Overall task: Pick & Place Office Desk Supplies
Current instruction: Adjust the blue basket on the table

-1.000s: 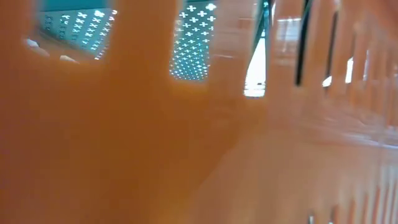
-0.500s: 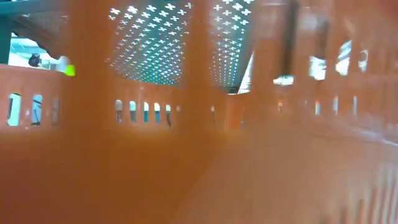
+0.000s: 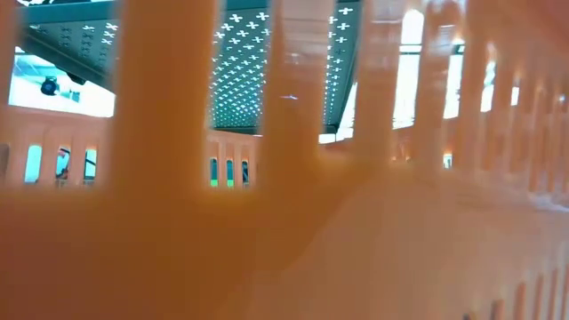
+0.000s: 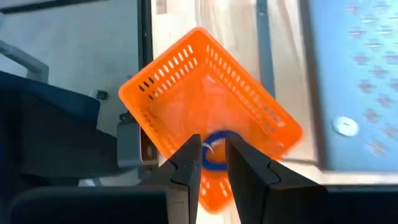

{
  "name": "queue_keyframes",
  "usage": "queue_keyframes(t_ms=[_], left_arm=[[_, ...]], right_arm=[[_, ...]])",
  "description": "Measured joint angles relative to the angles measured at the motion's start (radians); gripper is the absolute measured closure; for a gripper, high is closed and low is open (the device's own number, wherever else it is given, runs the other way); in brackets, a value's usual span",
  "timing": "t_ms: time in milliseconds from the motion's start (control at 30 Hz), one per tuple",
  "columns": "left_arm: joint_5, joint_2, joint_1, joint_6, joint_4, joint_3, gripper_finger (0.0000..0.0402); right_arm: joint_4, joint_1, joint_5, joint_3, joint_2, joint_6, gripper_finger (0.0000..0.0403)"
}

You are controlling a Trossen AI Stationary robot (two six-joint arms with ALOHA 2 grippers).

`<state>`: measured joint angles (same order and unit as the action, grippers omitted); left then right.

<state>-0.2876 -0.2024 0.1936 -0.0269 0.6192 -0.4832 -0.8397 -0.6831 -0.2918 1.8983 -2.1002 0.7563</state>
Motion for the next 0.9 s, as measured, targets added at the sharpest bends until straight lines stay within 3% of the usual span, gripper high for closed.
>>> queue_keyframes(t_ms=[100,233,367,600,767,900], left_arm=[[0.000,0.000,0.000,0.000,0.000,0.000,0.0303],[0.000,0.000,0.000,0.000,0.000,0.000,0.0303],[0.000,0.000,0.000,0.000,0.000,0.000,0.0303],[0.000,0.000,0.000,0.000,0.000,0.000,0.0303],[0.000,0.000,0.000,0.000,0.000,0.000,0.0303],[0.000,0.000,0.000,0.000,0.000,0.000,0.0303]], right_arm=[[-0.115,-0.011,-0.045,0.063,0.000,0.000,0.0327],[-0.286,-0.039,-0.208,0.143,0.000,0.012,0.0323],[-0.462,-0.064,-0.362,0.174,0.000,0.140,0.0317],[-0.716,-0.054,-0.385,0.162,0.000,0.309,0.0304],[-0.730,-0.019,-0.383,0.121,0.025,0.180,0.0298],[-0.731,0.041,-0.390,0.018,0.140,0.102,0.0298]])
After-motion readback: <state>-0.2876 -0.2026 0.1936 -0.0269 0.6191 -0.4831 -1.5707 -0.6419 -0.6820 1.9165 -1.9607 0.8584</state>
